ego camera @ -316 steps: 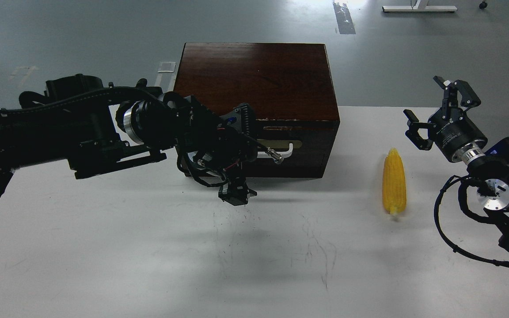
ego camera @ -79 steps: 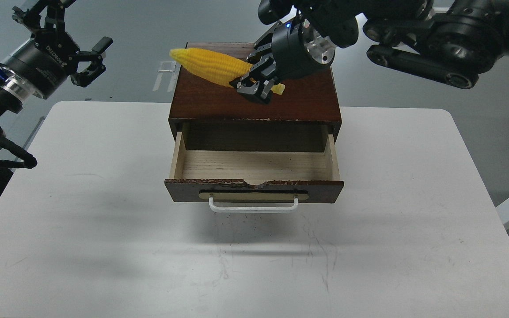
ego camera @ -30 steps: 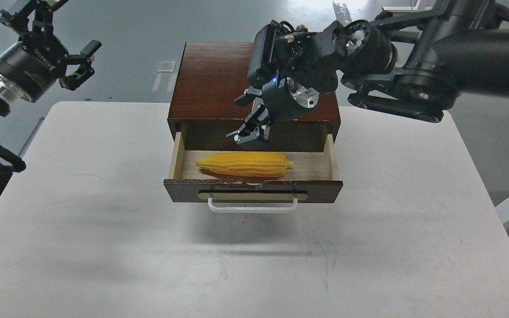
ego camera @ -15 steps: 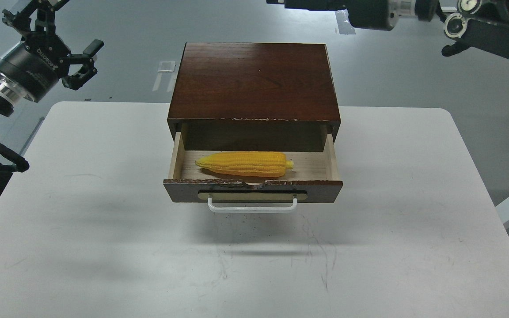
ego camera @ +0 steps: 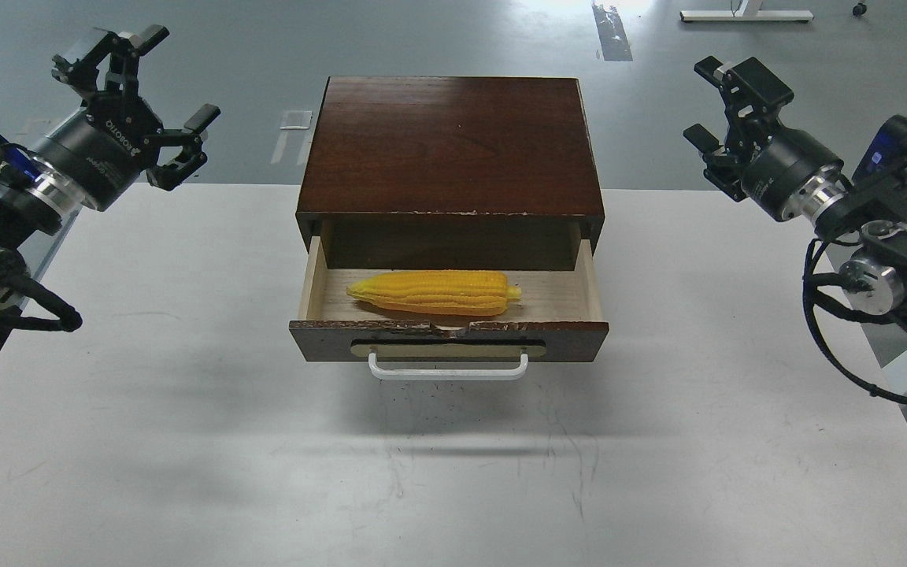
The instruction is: Put corn in drawer with both arms
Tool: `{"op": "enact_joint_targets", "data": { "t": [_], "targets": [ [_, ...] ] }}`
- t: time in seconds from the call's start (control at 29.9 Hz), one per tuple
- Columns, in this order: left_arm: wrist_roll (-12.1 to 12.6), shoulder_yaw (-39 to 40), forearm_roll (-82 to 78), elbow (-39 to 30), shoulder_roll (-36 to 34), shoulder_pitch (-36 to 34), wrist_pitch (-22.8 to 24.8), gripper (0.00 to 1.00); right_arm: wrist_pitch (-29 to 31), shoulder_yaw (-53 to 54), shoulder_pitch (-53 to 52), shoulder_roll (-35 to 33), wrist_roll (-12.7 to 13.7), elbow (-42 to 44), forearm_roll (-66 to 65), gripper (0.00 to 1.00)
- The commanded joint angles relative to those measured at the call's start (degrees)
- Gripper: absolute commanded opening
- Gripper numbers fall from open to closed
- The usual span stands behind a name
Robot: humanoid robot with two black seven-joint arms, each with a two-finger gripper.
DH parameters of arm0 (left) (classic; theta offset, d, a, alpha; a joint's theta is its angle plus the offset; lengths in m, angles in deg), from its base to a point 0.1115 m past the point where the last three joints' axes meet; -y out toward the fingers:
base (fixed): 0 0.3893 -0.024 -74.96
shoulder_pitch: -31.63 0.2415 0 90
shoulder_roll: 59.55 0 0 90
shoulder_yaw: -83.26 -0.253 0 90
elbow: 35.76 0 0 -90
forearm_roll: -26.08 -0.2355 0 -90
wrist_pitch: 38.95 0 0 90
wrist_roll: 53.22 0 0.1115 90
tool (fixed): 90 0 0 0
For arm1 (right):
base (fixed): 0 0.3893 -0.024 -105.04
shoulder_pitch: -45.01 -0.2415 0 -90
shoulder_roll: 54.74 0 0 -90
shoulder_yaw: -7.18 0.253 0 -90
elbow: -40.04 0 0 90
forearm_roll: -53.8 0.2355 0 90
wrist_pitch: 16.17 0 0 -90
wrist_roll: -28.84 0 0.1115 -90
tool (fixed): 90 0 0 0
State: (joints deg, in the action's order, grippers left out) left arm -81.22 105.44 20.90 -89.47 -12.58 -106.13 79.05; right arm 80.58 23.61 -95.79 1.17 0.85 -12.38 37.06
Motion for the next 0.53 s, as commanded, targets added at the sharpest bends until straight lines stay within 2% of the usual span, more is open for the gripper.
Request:
{"op": "enact_joint_targets", "data": {
  "t": [0.0, 0.17, 0.5],
  "targets": [
    [0.0, 0.76, 0.0, 0.01, 0.93, 1.53, 0.0, 0.99, 0.02, 3.52, 5.01, 2.53, 0.0, 1.62, 2.93, 1.0],
    [0.0, 3.14, 0.0, 0.01, 2.6, 4.6, 0.0, 0.99, -0.07, 4.67, 8.44, 5.61, 0.0, 1.7, 3.64, 1.0],
    [0.0, 3.31, -0.62, 0.1, 2.95, 7.33, 0.0, 0.99, -0.59, 4.67, 9.76, 6.05, 0.0, 1.27, 3.73, 1.0]
  ]
}}
